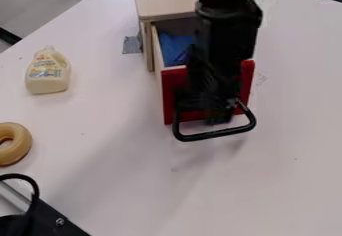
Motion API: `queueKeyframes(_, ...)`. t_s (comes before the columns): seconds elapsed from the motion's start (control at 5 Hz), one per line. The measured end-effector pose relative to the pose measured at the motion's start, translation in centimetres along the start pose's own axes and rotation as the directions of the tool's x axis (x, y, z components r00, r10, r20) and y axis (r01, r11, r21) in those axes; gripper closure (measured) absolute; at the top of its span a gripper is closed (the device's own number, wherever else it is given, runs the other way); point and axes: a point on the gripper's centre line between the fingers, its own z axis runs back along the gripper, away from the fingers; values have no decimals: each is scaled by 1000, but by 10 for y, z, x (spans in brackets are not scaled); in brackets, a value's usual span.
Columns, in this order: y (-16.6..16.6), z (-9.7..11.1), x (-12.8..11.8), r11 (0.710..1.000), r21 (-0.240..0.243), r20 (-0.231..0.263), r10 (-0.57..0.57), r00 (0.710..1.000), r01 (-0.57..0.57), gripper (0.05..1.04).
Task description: Close the drawer
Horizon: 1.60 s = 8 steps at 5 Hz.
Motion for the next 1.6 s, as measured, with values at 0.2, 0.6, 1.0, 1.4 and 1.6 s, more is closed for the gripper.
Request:
queueKeyframes(0.2,-19,-6,-6,1000,-12,1,-25,1000,25,85)
queueKeyframes(0.6,-35,-18,-17,1000,-23,17,-3,1000,3,85)
queueKeyframes(1.0,-12,-30,-9,996,86,88,20,996,-27,85)
queueKeyframes(1.4,6,-32,-1,986,106,117,118,986,-130,85)
queueKeyframes(1.6,19,-29,6,980,123,136,142,980,-159,85)
